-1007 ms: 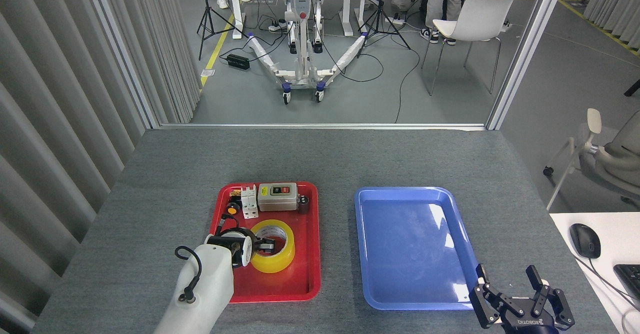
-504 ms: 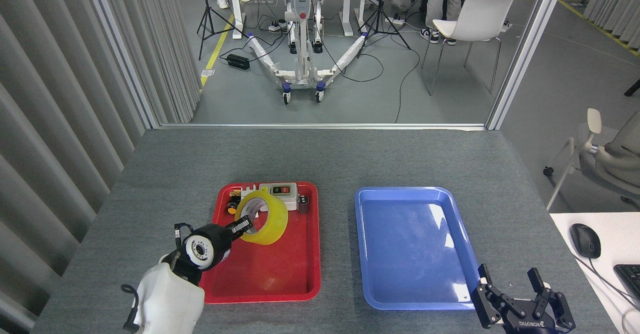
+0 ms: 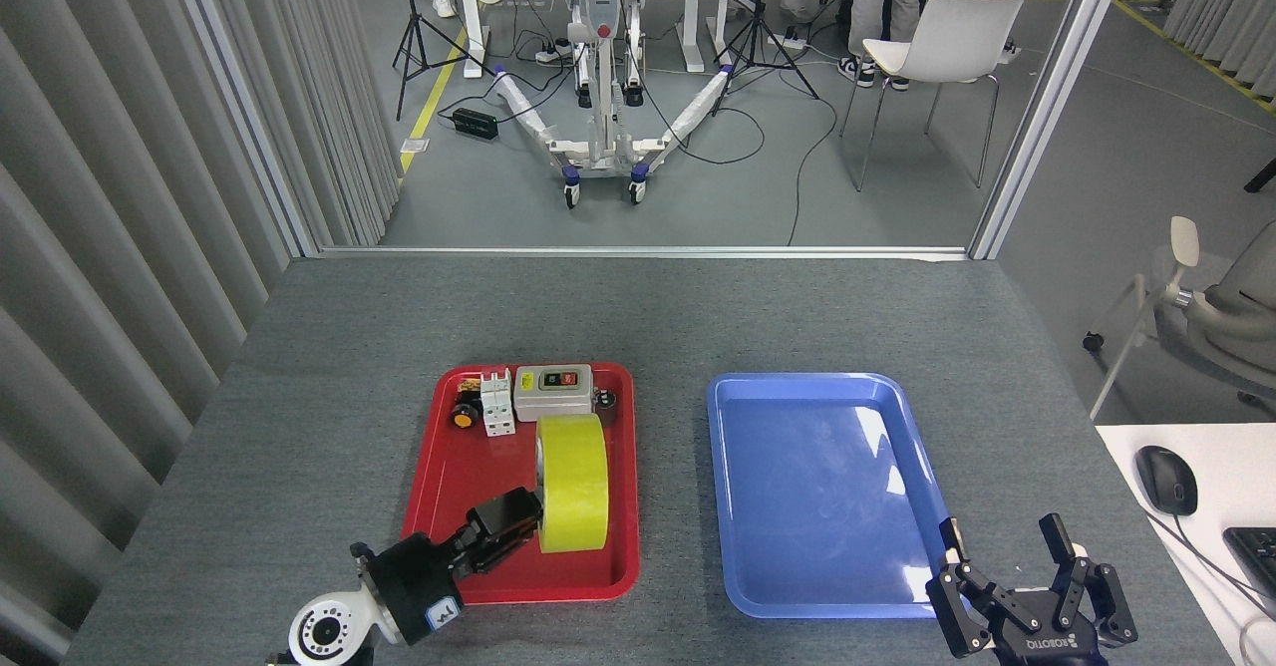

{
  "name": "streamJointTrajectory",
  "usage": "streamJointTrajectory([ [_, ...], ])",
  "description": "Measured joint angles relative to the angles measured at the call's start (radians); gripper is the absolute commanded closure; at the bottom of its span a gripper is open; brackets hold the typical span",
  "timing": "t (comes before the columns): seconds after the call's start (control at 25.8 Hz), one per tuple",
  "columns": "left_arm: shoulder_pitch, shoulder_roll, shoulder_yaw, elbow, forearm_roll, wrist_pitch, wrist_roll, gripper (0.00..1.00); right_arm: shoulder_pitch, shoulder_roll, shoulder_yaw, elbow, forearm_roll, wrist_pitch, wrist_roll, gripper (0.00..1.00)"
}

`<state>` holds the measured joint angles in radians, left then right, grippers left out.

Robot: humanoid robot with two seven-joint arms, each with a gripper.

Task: Place and move tape with both arms
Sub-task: 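Lift the tape with the left gripper and carry it toward the blue tray, then move the right gripper to the tape held by the left gripper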

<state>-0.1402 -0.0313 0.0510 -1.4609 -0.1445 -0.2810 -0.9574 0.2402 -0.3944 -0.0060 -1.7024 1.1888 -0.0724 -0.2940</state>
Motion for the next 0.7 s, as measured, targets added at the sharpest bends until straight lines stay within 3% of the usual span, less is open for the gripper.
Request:
streamJointTrajectory([
  [0.31, 0.070, -0.024, -0.144, -0.014, 0.023, -0.051, -0.007, 0.93, -0.003, -0.058, 0.012, 0.017, -0.204, -0.173, -0.052, 0.00],
  [0.43, 0.098, -0.030, -0.176, -0.023, 0.021, -0.060, -0.002, 0.93, -0.022, -0.105, 0.014, 0.042, -0.293, -0.293, -0.051, 0.00],
  [0.54, 0.128, -0.033, -0.204, -0.041, 0.021, -0.078, 0.000, 0.93, -0.033, -0.190, 0.065, 0.065, -0.409, -0.433, -0.031, 0.00],
  [0.7, 0.143, -0.035, -0.239, -0.054, 0.022, -0.092, -0.001, 0.93, -0.045, -0.352, 0.221, 0.079, -0.541, -0.539, -0.013, 0.00],
])
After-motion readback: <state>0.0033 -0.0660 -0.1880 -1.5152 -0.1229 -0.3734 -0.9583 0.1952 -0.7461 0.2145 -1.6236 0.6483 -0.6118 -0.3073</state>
